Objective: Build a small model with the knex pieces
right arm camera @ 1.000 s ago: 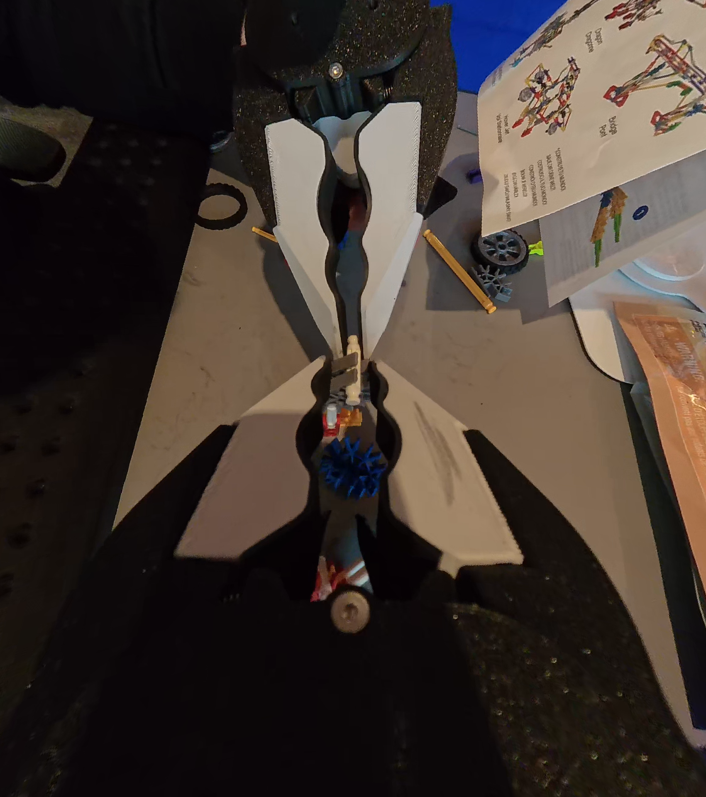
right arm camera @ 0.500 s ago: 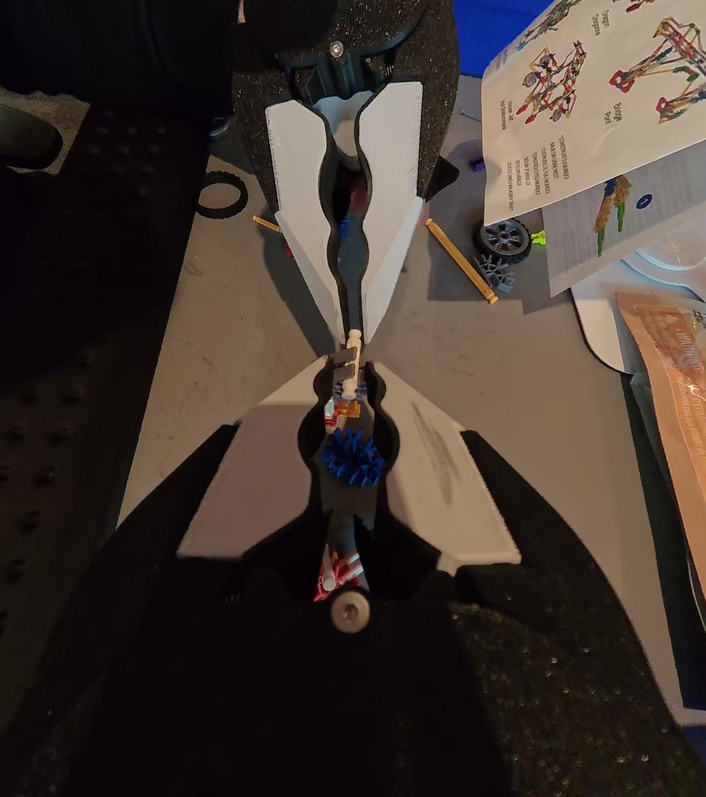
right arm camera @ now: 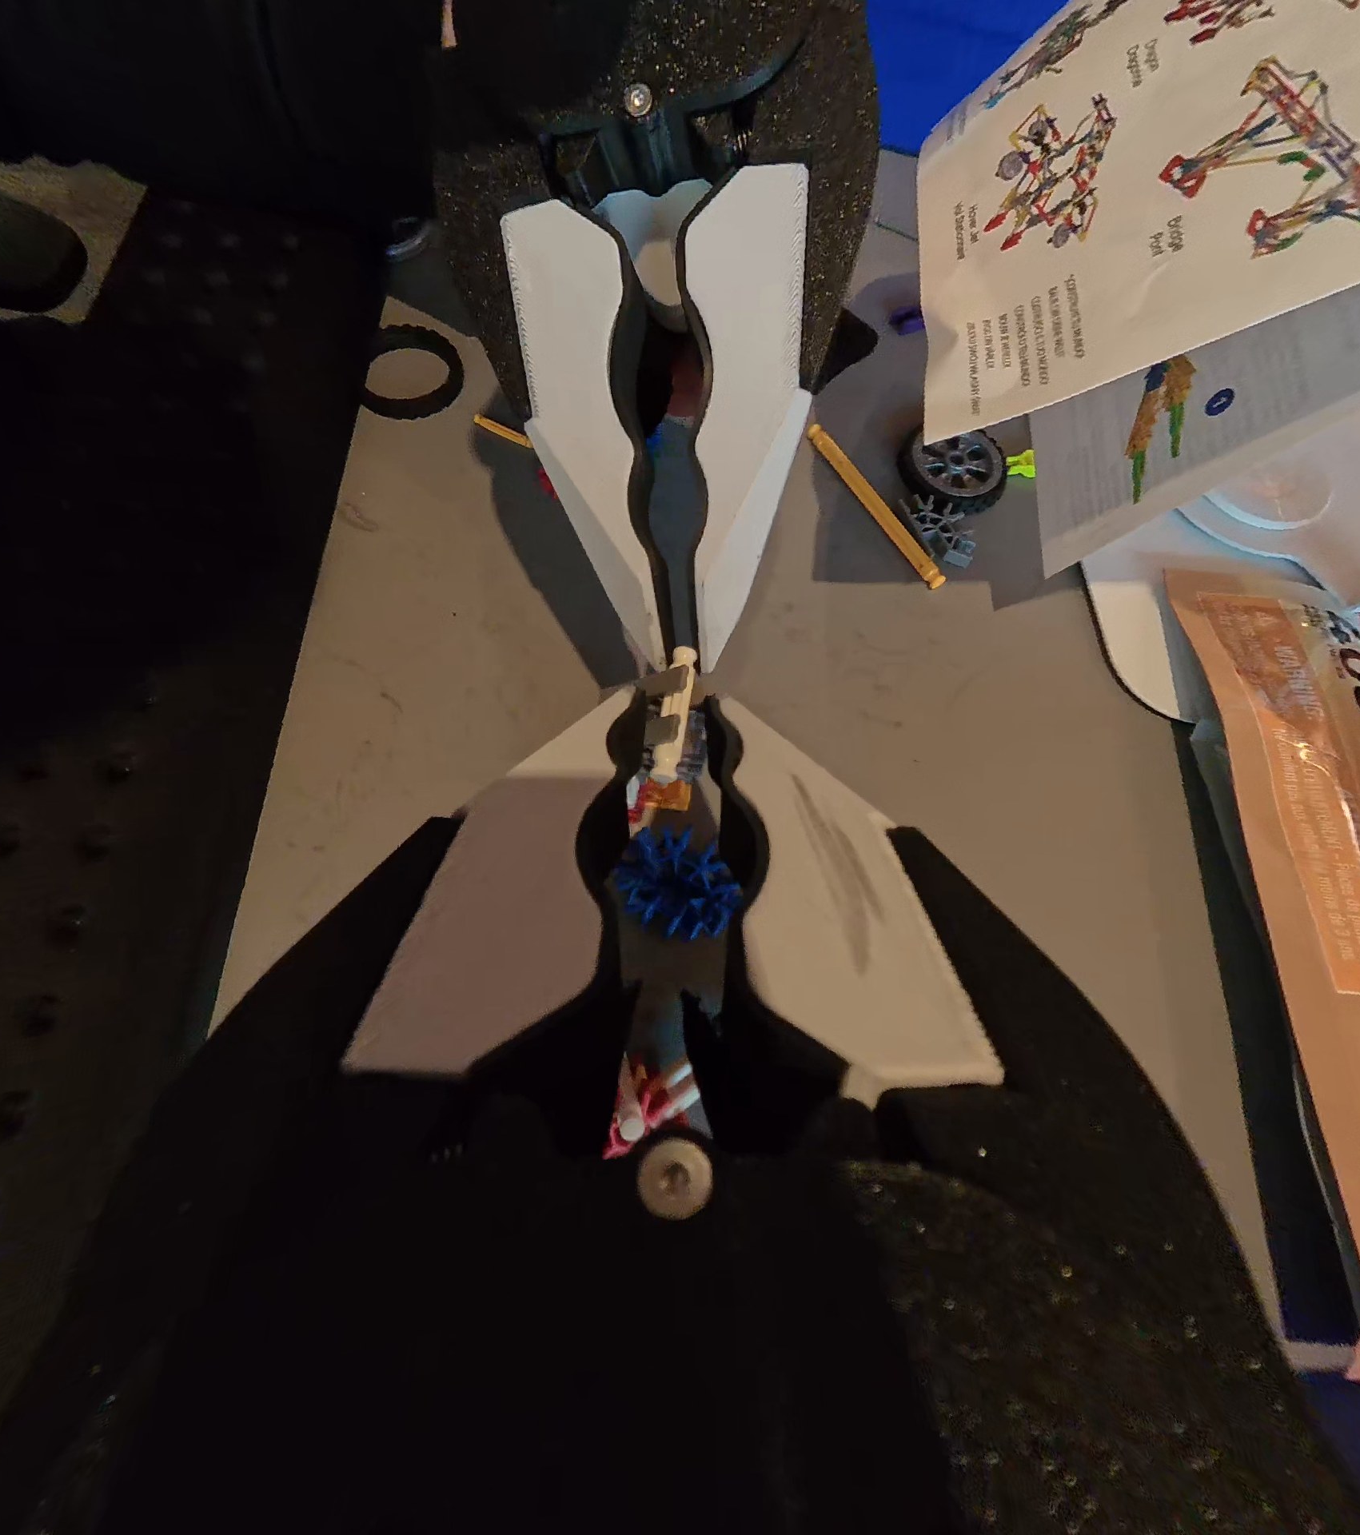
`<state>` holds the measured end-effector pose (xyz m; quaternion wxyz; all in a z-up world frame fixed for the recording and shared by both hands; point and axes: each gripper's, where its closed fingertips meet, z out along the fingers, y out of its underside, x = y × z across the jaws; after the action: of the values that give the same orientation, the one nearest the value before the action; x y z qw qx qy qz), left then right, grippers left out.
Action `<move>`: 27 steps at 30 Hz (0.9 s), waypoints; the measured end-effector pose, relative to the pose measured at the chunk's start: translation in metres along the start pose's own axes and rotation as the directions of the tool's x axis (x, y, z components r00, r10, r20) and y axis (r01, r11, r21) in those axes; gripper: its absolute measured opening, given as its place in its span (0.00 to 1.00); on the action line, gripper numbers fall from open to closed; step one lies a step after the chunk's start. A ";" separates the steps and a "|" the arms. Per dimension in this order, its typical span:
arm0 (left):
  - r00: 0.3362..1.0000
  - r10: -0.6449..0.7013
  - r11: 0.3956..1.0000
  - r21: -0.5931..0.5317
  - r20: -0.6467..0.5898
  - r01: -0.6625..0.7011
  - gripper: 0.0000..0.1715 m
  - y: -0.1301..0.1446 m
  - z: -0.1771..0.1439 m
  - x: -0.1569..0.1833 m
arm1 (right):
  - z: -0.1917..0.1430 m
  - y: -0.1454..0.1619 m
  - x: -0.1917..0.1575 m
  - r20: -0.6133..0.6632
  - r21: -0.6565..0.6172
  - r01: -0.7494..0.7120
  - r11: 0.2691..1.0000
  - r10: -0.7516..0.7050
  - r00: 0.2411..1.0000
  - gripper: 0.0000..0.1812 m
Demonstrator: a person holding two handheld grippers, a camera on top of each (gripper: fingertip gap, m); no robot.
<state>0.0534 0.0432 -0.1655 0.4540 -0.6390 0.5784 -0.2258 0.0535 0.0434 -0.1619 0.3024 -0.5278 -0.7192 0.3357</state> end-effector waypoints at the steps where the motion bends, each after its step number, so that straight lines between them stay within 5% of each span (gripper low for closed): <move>1: 1.000 0.000 1.000 -0.001 0.001 0.000 0.02 0.000 0.000 0.000 | -0.003 0.000 0.001 -0.007 0.004 0.000 1.000 0.000 1.000 0.07; 27: 0.999 -0.034 0.999 0.001 0.023 0.034 0.02 0.003 0.000 -0.006 | -0.004 0.008 0.001 0.009 -0.011 -0.037 0.999 0.037 0.999 0.07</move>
<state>0.0501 0.0493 -0.1666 0.4569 -0.6512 0.5623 -0.2261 0.0602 0.0470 -0.1657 0.2899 -0.5411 -0.7126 0.3396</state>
